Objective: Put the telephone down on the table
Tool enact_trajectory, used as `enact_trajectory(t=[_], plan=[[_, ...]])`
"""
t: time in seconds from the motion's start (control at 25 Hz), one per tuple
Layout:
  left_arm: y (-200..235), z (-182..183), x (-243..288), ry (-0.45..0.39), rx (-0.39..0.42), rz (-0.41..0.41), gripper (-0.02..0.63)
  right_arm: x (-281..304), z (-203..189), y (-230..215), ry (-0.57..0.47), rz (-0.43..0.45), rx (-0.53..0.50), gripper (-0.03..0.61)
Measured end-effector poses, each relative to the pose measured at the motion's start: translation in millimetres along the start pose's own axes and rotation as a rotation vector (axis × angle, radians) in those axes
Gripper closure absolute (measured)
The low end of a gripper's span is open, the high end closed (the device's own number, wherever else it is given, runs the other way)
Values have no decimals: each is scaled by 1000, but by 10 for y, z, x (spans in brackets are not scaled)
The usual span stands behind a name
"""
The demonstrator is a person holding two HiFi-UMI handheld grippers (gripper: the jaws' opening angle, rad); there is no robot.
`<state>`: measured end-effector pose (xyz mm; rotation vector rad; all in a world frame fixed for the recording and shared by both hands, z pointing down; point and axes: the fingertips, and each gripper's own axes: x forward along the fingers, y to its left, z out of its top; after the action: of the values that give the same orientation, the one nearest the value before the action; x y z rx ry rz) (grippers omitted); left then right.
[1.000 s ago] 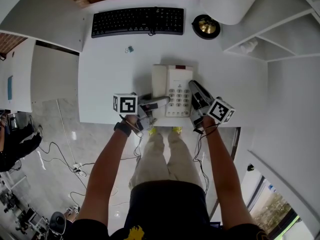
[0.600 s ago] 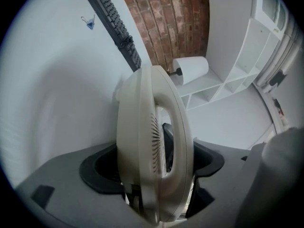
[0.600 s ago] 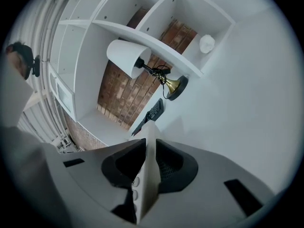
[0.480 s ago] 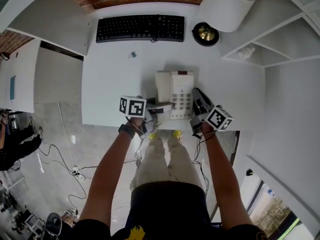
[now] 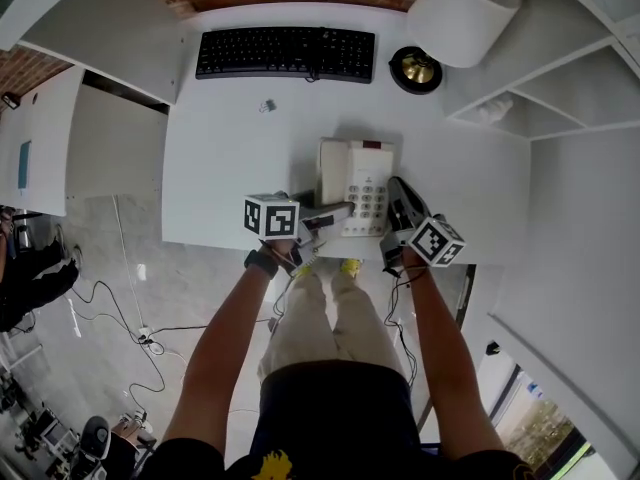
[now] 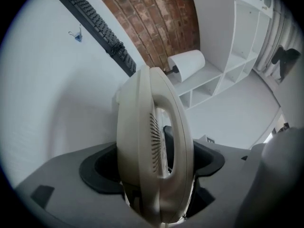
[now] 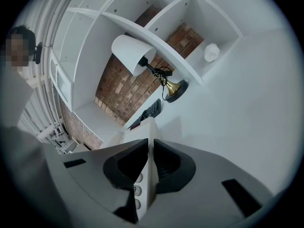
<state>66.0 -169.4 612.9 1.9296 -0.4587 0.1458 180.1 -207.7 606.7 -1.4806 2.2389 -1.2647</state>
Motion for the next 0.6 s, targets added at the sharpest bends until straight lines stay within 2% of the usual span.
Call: enact_trajectory(t=[0.24,0.6], plan=[[-20,61,42,-40,43,10,187,-31,9,0,2,-33,-141,549],[12,150,80,-84,65,46,184,56,83,-42,19,-12,-128,551]])
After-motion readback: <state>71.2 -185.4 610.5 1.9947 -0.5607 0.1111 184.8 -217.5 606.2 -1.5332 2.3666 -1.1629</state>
